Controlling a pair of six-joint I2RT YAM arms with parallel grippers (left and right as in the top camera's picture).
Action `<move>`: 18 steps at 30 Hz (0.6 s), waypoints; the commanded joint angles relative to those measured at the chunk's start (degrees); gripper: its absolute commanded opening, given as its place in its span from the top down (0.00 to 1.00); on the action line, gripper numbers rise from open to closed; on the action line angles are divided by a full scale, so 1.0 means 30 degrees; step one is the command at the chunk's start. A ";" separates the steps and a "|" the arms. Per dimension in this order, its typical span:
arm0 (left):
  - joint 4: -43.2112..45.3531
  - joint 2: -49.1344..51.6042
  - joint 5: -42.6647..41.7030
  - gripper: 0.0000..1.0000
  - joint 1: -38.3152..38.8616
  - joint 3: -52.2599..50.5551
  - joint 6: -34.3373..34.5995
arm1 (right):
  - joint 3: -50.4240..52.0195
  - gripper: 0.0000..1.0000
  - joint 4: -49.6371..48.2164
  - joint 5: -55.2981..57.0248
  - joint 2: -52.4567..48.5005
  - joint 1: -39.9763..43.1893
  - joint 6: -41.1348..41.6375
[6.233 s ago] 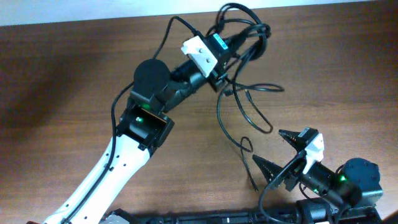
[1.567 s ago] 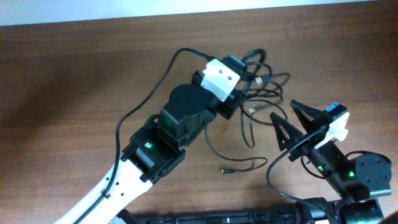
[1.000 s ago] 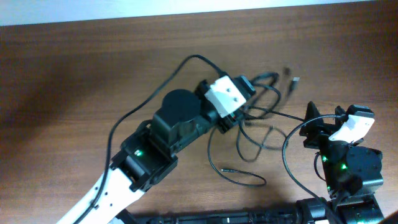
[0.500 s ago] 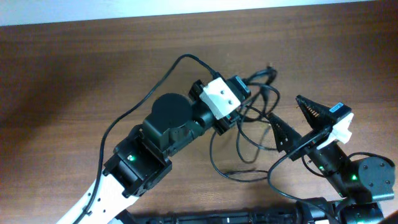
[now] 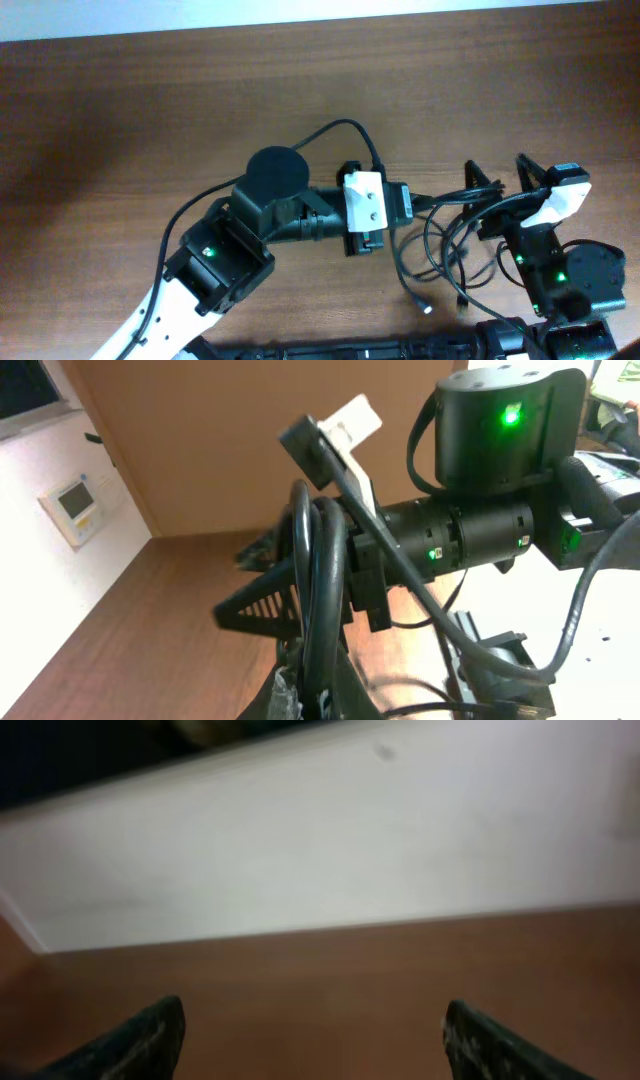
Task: Untangle cables
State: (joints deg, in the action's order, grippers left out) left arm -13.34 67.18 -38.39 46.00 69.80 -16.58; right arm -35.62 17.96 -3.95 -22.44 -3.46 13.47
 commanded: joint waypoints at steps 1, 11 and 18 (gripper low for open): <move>-0.0095 -0.1392 0.1049 1.00 -0.1217 0.0211 -0.0372 | -0.0102 0.19 0.1093 0.3264 0.0066 0.0036 0.0109; -0.0291 -0.3541 1.8178 1.00 -0.2535 0.0211 -0.0364 | -0.0102 0.19 0.1231 0.3264 0.0066 0.0036 0.0102; -0.0838 -0.3271 1.9934 0.99 -0.2514 0.0211 -0.0204 | -0.0102 0.19 0.1231 0.3264 0.0066 0.0036 0.0109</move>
State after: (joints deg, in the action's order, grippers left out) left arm -16.16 57.47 19.66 38.59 69.76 -17.19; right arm -35.62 21.85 4.95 -22.44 -3.46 13.56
